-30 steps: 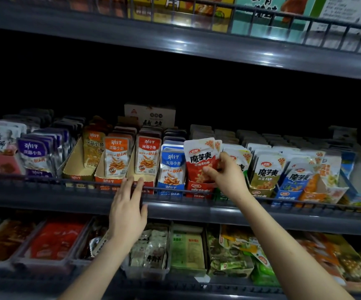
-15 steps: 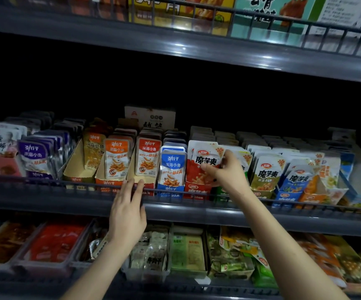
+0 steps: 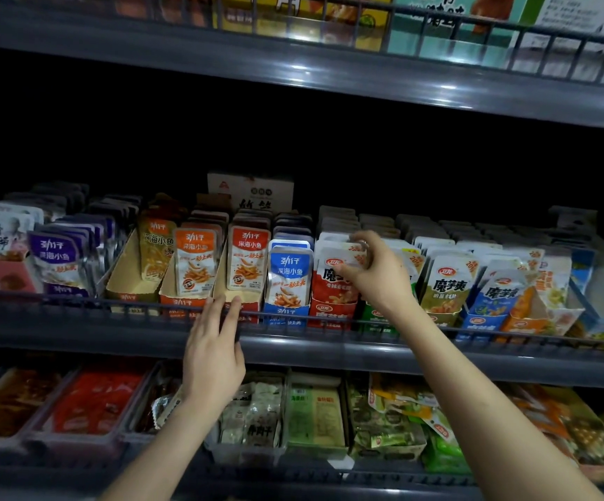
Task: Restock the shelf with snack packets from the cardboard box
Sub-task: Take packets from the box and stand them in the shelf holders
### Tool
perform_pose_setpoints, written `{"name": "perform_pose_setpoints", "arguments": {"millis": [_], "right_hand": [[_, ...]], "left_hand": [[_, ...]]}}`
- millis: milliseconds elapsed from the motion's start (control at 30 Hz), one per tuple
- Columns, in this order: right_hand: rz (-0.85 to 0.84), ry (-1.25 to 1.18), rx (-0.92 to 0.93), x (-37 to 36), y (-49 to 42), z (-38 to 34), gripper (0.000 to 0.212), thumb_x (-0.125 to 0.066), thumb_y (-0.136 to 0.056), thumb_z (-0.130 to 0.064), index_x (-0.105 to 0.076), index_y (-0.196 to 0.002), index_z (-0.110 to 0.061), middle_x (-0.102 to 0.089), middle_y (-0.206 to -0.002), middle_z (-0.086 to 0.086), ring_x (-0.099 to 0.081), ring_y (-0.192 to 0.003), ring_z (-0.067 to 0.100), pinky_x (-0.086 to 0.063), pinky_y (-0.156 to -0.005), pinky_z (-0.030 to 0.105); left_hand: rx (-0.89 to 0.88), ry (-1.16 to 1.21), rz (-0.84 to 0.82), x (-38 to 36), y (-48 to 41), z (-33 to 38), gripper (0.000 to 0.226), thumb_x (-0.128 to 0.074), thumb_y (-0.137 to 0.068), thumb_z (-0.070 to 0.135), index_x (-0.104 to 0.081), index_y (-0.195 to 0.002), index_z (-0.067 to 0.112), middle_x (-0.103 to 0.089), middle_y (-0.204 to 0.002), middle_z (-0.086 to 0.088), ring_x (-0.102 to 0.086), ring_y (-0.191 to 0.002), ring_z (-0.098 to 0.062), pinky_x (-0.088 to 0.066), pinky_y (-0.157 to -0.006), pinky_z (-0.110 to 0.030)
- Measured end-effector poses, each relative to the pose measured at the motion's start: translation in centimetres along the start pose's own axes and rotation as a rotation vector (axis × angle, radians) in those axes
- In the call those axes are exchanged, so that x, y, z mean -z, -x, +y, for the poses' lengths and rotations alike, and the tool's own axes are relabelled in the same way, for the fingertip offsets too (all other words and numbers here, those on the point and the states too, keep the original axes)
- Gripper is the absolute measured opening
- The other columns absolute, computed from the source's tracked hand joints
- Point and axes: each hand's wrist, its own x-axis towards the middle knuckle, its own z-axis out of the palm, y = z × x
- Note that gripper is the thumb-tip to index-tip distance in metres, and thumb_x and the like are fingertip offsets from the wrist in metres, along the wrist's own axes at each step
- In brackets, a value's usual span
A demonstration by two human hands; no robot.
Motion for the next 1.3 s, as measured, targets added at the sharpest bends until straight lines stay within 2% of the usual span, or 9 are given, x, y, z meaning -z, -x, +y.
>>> {"name": "perform_pose_setpoints", "arguments": {"millis": [233, 367, 500, 667, 800, 900, 1033, 1200, 1300], "right_hand": [[0.125, 0.118, 0.135, 0.3, 0.1, 0.2, 0.031, -0.059, -0.094, -0.021, -0.063, -0.124, -0.014, -0.066, -0.116, 0.008, -0.061, -0.102, 0.022, -0.045, -0.08, 0.027], [0.155, 0.246, 0.191, 0.4, -0.1, 0.5, 0.034, -0.06, -0.094, -0.022, -0.062, -0.127, -0.014, -0.064, -0.109, 0.008, -0.061, -0.094, 0.025, -0.045, -0.074, 0.029], [0.177, 0.269, 0.233, 1.1, 0.9, 0.3, 0.035, -0.06, -0.093, -0.021, -0.061, -0.127, -0.013, -0.06, -0.118, 0.008, -0.062, -0.089, 0.025, -0.049, -0.072, 0.032], [0.292, 0.204, 0.233, 3.0, 5.6, -0.1, 0.024, -0.064, -0.09, -0.02, -0.068, -0.113, -0.012, -0.061, -0.104, 0.003, -0.059, -0.07, 0.019, -0.045, -0.061, 0.028], [0.213, 0.062, 0.119, 3.6, 11.8, 0.6, 0.017, -0.066, -0.089, -0.021, -0.069, -0.104, -0.014, -0.063, -0.099, -0.004, -0.06, -0.081, 0.012, -0.049, -0.073, 0.028], [0.065, -0.052, -0.033, 2.7, 16.7, 2.2, 0.01, -0.066, -0.089, -0.022, -0.07, -0.097, -0.019, -0.066, -0.094, -0.006, -0.062, -0.086, 0.008, -0.05, -0.078, 0.027], [-0.13, -0.232, -0.243, 0.1, 23.2, 5.2, 0.006, -0.063, -0.091, -0.02, -0.067, -0.093, -0.023, -0.068, -0.088, -0.007, -0.064, -0.08, 0.008, -0.052, -0.07, 0.025], [-0.277, -0.304, -0.479, -5.3, 30.5, 9.7, 0.011, -0.064, -0.09, -0.017, -0.065, -0.085, -0.027, -0.065, -0.079, -0.008, -0.062, -0.072, 0.008, -0.045, -0.062, 0.021], [-0.352, -0.333, -0.644, -8.8, 34.2, 12.6, 0.01, -0.065, -0.089, -0.014, -0.066, -0.084, -0.023, -0.066, -0.077, -0.004, -0.061, -0.07, 0.012, -0.048, -0.062, 0.027]], "left_hand": [[0.002, -0.005, -0.023, 0.0, 0.0, 0.0, 0.08, -0.079, -0.066, 0.0, -0.045, -0.139, 0.005, -0.044, -0.141, -0.022, -0.046, -0.127, -0.042, -0.042, -0.1, -0.052], [0.019, -0.014, -0.042, 0.0, 0.1, 0.1, 0.082, -0.079, -0.067, 0.002, -0.043, -0.14, 0.007, -0.043, -0.143, -0.021, -0.043, -0.13, -0.041, -0.039, -0.102, -0.05], [0.031, -0.004, -0.069, 0.8, 0.0, 0.1, 0.08, -0.073, -0.075, 0.006, -0.035, -0.146, 0.011, -0.034, -0.15, -0.017, -0.033, -0.138, -0.036, -0.029, -0.11, -0.047], [0.096, 0.054, -0.081, 2.9, 1.9, 0.7, 0.071, -0.064, -0.084, 0.009, -0.032, -0.147, 0.013, -0.027, -0.154, -0.016, -0.022, -0.143, -0.033, -0.024, -0.114, -0.045], [0.162, 0.058, -0.133, 4.7, 5.9, 0.6, 0.058, -0.061, -0.088, 0.013, -0.041, -0.142, 0.009, -0.039, -0.146, -0.018, -0.032, -0.138, -0.034, -0.03, -0.112, -0.044], [0.162, 0.072, -0.161, 5.3, 9.8, -0.2, 0.047, -0.064, -0.085, 0.01, -0.054, -0.131, 0.004, -0.054, -0.128, -0.019, -0.05, -0.119, -0.036, -0.041, -0.099, -0.044], [0.173, 0.097, -0.195, 4.3, 16.0, -2.4, 0.036, -0.068, -0.08, 0.005, -0.064, -0.115, -0.001, -0.063, -0.106, -0.022, -0.059, -0.096, -0.042, -0.049, -0.082, -0.048], [0.269, 0.135, -0.347, 1.5, 23.7, -5.0, 0.034, -0.07, -0.079, 0.004, -0.065, -0.112, -0.003, -0.065, -0.102, -0.025, -0.063, -0.089, -0.044, -0.053, -0.075, -0.048], [0.312, 0.115, -0.418, -0.3, 27.5, -5.9, 0.028, -0.064, -0.08, 0.009, -0.067, -0.104, -0.006, -0.067, -0.096, -0.028, -0.065, -0.083, -0.045, -0.053, -0.074, -0.048]]}}
